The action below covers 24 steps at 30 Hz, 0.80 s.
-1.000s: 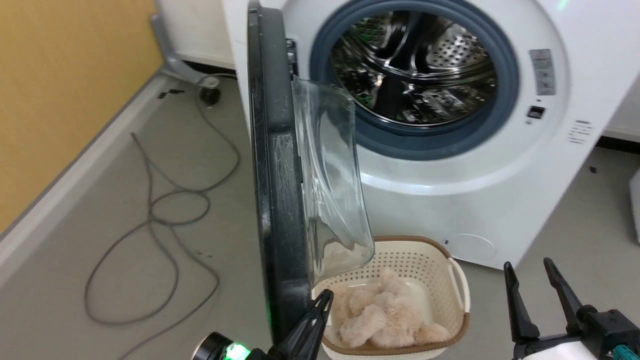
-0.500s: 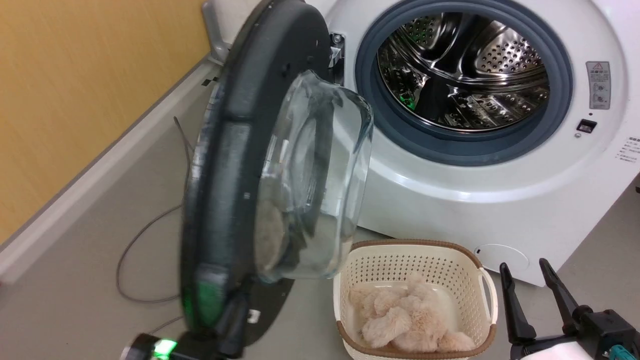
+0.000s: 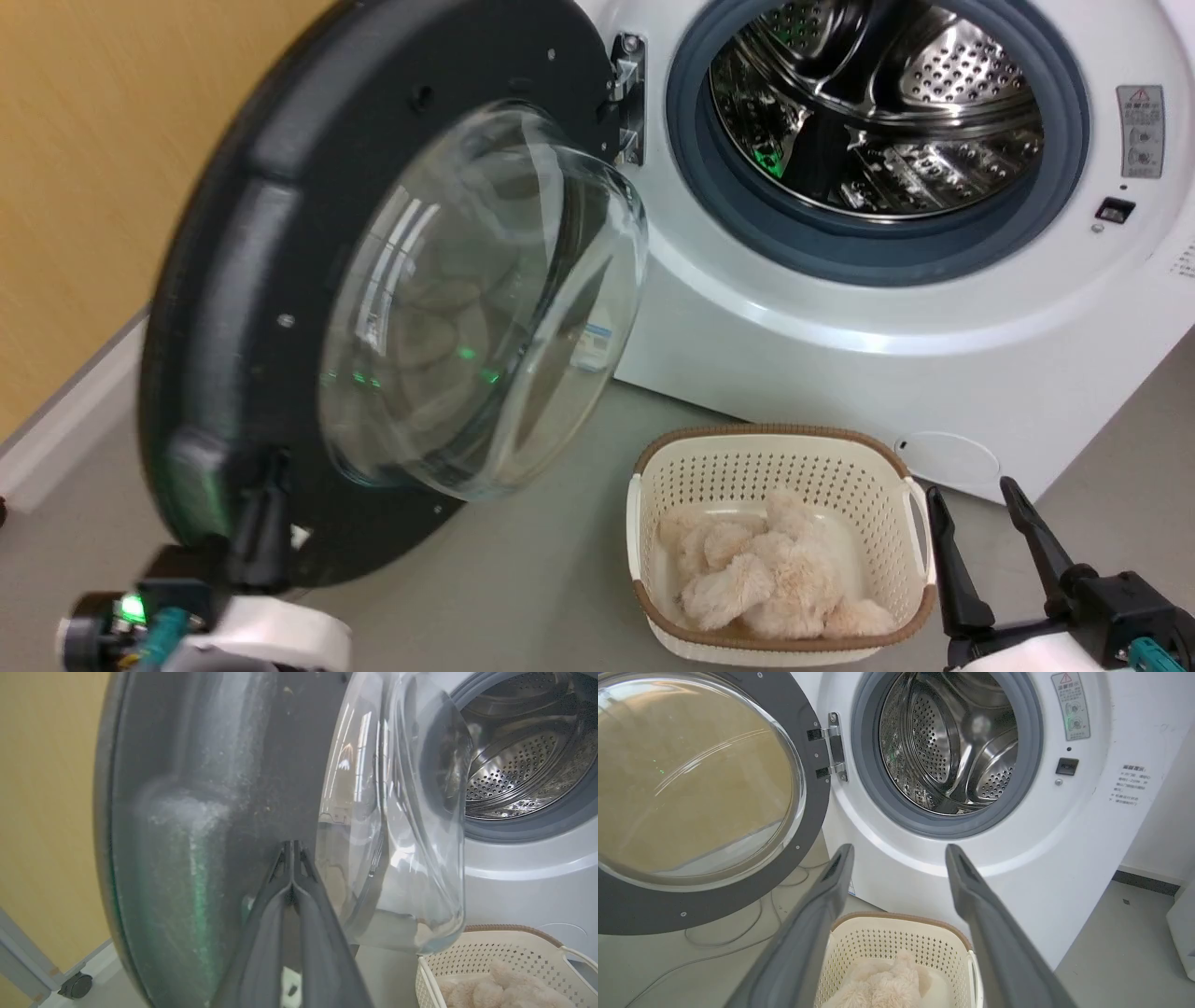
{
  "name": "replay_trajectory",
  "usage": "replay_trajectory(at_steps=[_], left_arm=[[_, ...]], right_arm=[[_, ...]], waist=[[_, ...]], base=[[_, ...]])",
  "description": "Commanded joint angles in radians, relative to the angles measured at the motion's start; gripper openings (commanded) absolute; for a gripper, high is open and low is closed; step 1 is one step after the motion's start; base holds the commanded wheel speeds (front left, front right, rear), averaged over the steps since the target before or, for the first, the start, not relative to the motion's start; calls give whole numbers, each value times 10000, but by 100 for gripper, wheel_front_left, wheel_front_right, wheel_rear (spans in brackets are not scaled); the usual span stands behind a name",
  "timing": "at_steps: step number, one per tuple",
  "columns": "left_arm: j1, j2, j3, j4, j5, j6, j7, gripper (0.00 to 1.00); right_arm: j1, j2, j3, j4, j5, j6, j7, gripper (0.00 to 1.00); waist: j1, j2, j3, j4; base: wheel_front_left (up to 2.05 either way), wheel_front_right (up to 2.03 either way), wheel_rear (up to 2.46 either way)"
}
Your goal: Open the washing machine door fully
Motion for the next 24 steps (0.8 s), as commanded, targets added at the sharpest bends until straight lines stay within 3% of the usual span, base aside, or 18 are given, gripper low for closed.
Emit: replay_trajectory(at_steps=[1, 13, 24], left_arm=[[-188, 95, 102, 28, -59, 55, 16, 0], [-1579, 659, 1713, 1464, -648, 246, 16, 0], [-3150, 1286, 2580, 3524, -924, -19, 16, 0]], right_arm=[[-123, 39, 18, 24, -74, 6, -44, 100], [-447, 39, -47, 17, -345, 6, -44, 100], [-815, 39, -105, 1, -621, 6, -44, 100]], waist=[[0, 0, 65, -50], [0, 0, 718, -378], [0, 0, 1298, -615]], base=[[0, 0, 0], [0, 0, 0], [0, 0, 0]])
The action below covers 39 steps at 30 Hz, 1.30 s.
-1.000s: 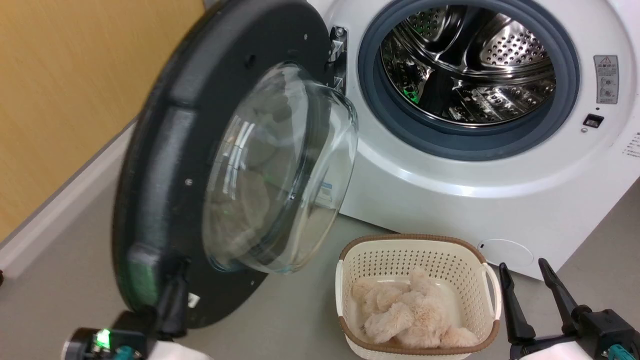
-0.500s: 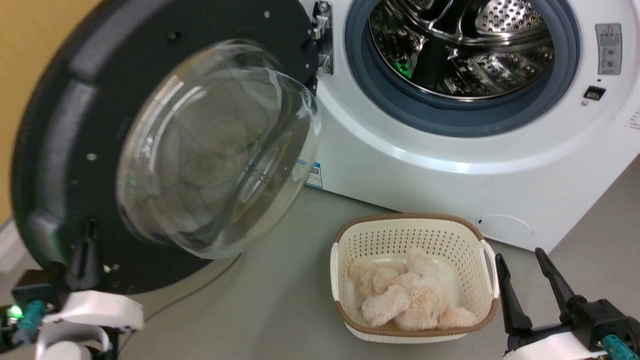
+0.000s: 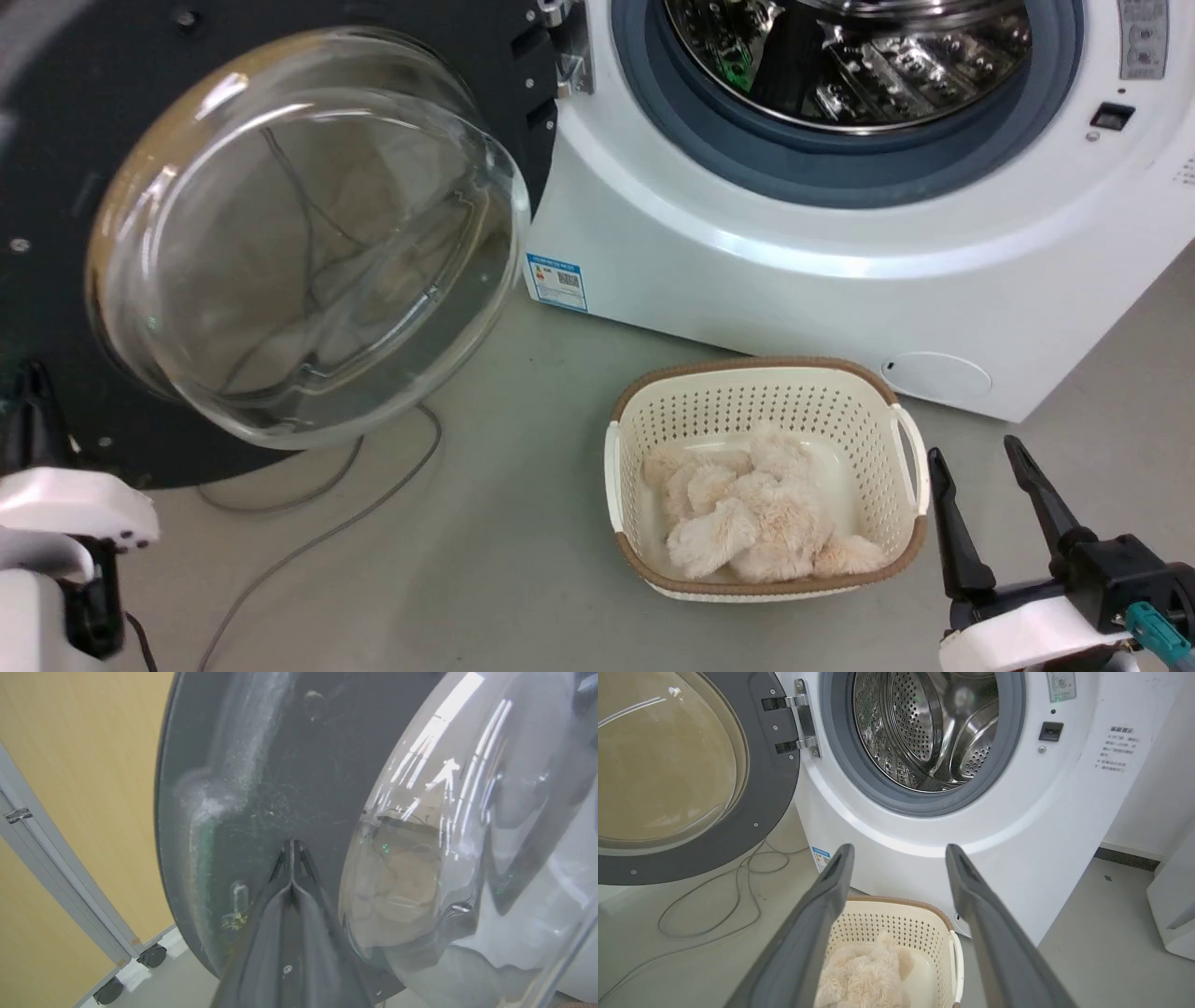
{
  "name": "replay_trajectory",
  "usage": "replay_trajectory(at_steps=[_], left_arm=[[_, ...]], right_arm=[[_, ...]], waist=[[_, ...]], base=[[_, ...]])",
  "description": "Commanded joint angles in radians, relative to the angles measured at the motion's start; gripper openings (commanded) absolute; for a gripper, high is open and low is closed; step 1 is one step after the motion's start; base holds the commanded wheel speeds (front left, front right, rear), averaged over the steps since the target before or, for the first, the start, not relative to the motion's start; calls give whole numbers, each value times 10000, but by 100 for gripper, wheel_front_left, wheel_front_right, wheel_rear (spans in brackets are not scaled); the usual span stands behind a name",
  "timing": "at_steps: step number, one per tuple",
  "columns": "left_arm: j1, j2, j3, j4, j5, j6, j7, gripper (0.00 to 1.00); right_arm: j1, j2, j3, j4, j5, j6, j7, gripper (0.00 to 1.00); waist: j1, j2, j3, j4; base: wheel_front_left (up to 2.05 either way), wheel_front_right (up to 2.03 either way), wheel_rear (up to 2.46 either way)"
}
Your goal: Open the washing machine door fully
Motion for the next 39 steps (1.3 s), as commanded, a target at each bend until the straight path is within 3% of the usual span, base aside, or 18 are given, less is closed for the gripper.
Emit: replay_trajectory(at_steps=[1, 14, 24, 39], left_arm=[[-231, 111, 75, 104, -45, -22, 16, 0], [-1595, 497, 934, 1794, -134, -121, 16, 0], [-1630, 462, 1392, 2066, 83, -325, 16, 0], [-256, -378, 1588, -29, 987, -943, 16, 0]], right_arm=[[-213, 36, -13, -7, -74, 6, -44, 100], [-505, 36, -98, 38, -239, 6, -44, 100], [-424, 36, -166, 99, -106, 6, -44, 100], [94, 36, -198, 93, 221, 6, -44, 100]], waist=[[-1, -1, 82, -61], [-1, -1, 519, -475], [-1, -1, 313, -634], [-1, -1, -939, -667]], base=[[0, 0, 0], [0, 0, 0], [0, 0, 0], [0, 0, 0]])
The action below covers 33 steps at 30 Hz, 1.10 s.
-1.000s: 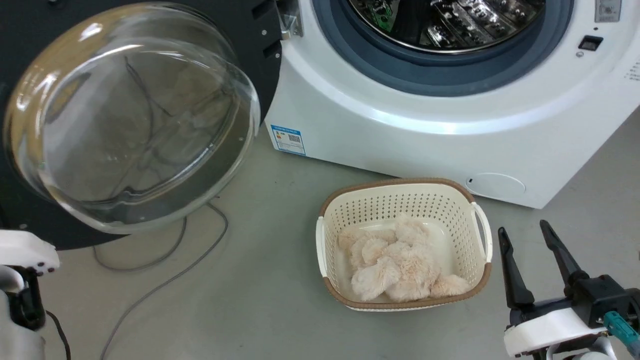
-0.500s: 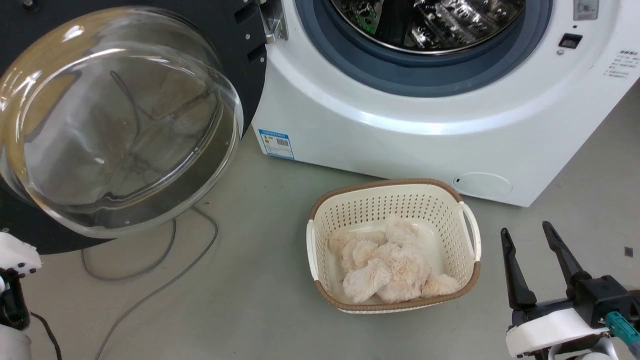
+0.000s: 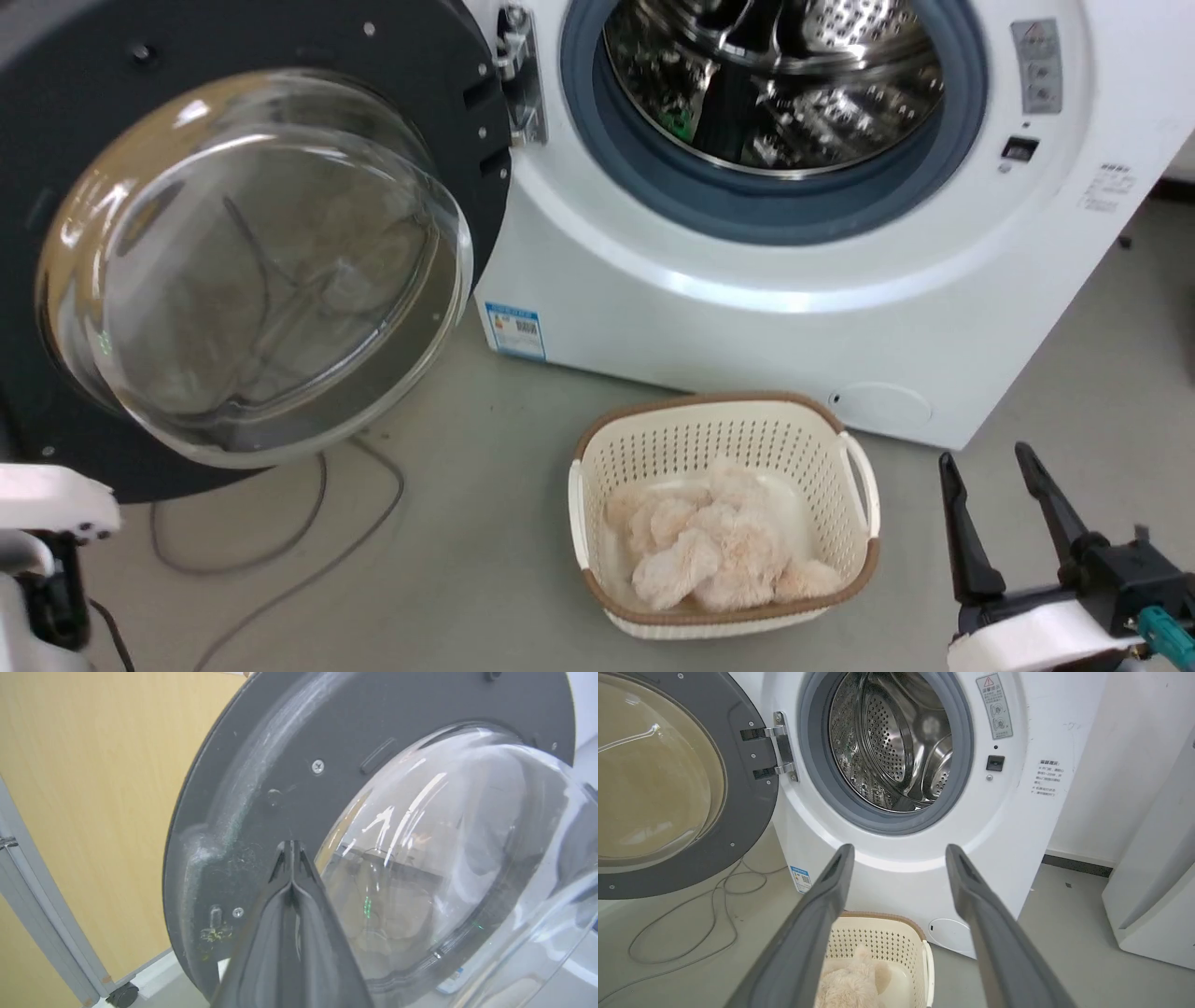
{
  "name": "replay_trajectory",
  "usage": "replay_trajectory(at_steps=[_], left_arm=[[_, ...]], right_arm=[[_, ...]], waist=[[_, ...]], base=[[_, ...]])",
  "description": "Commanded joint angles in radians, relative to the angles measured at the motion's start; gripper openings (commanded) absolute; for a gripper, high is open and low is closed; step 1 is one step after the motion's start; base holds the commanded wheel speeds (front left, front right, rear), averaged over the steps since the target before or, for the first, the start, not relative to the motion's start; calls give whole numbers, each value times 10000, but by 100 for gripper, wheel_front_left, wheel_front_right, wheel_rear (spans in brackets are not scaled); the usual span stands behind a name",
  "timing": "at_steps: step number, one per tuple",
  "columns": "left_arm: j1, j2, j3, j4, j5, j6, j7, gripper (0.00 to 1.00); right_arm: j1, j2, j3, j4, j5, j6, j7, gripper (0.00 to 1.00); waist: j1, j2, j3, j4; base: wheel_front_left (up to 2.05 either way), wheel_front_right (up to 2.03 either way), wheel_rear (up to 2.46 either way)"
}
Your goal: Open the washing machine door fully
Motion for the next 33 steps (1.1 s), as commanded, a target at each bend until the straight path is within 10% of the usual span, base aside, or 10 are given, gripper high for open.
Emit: replay_trajectory(at_steps=[1, 17, 18, 20, 33], left_arm=[[369, -211, -112, -401, 175, -110, 16, 0], [2214, -1885, -1237, -3241, 631, -534, 16, 0], [2327, -1959, -1323, -3389, 647, -550, 16, 8], [2543, -2069, -1502, -3665, 674, -584, 16, 100], [3836, -2506, -2676, -4392, 832, -687, 16, 100]], right_arm=[[144, 36, 15, -23, 93, 6, -44, 100], [571, 36, 3, -423, 382, 6, -44, 100], [578, 36, -9, -478, 394, 6, -44, 100], [595, 36, -8, -555, 399, 6, -44, 100], [810, 36, -26, -782, 404, 6, -44, 100]], waist=[[0, 0, -309, -53], [0, 0, -1128, -578], [0, 0, -1145, -646], [0, 0, -1182, -802], [0, 0, -1398, -1832]], base=[[0, 0, 0], [0, 0, 0], [0, 0, 0], [0, 0, 0], [0, 0, 0]])
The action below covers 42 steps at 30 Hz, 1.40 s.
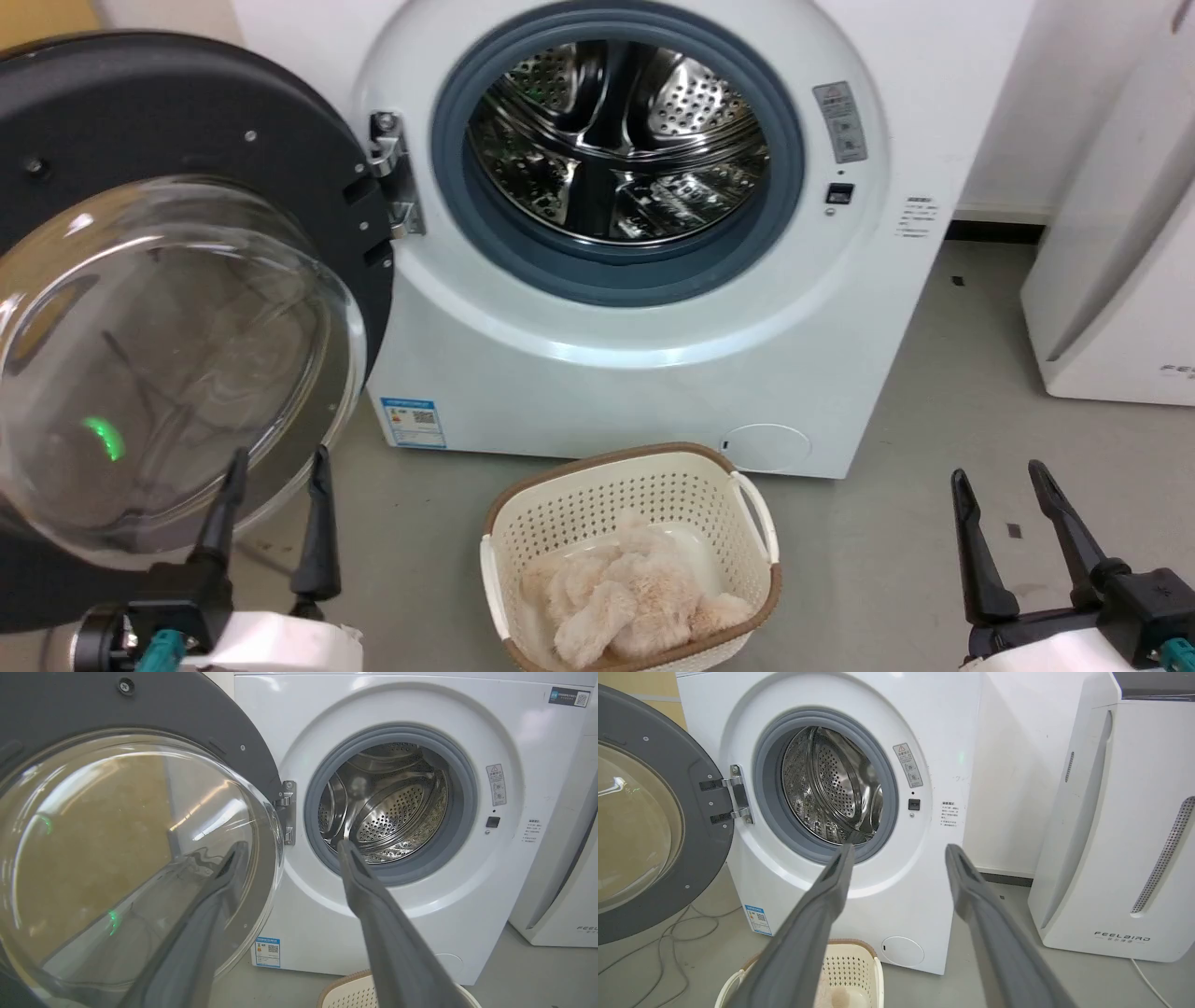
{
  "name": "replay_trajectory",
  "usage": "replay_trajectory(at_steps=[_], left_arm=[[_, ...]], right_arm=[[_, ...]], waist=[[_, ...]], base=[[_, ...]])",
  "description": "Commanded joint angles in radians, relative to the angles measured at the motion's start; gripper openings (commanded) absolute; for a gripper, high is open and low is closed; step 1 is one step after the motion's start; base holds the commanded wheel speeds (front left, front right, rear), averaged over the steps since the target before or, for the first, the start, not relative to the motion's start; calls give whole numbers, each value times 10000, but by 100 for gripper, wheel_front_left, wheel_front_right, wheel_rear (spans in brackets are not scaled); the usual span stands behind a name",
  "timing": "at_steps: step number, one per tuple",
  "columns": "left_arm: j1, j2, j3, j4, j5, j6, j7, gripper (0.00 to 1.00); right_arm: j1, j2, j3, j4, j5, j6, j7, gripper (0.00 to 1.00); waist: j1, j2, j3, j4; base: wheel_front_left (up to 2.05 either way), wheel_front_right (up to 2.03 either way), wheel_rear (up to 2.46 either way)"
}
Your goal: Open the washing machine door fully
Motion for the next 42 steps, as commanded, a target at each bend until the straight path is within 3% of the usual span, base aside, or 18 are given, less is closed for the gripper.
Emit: replay_trajectory(at_steps=[1, 13, 14, 42], left_arm=[[206, -57, -101, -2, 57, -54, 16, 100], [524, -172, -441, 84, 145, 91, 16, 100], [446, -178, -464, 77, 90, 67, 0, 0], [370, -195, -653, -43, 233, 312, 508, 0]], right_arm=[[135, 30, 9, -45, 76, 6, -44, 100], [259, 30, -28, 41, 141, 6, -44, 100], [97, 0, -31, 31, 90, 0, 0, 0], [-37, 4, 135, -46, -13, 1, 501, 0]], waist=[[1, 0, -40, -172], [1, 0, -109, -777], [1, 0, -101, -769], [1, 0, -12, -806]], base=[[0, 0, 0], [0, 0, 0], [0, 0, 0], [0, 0, 0]])
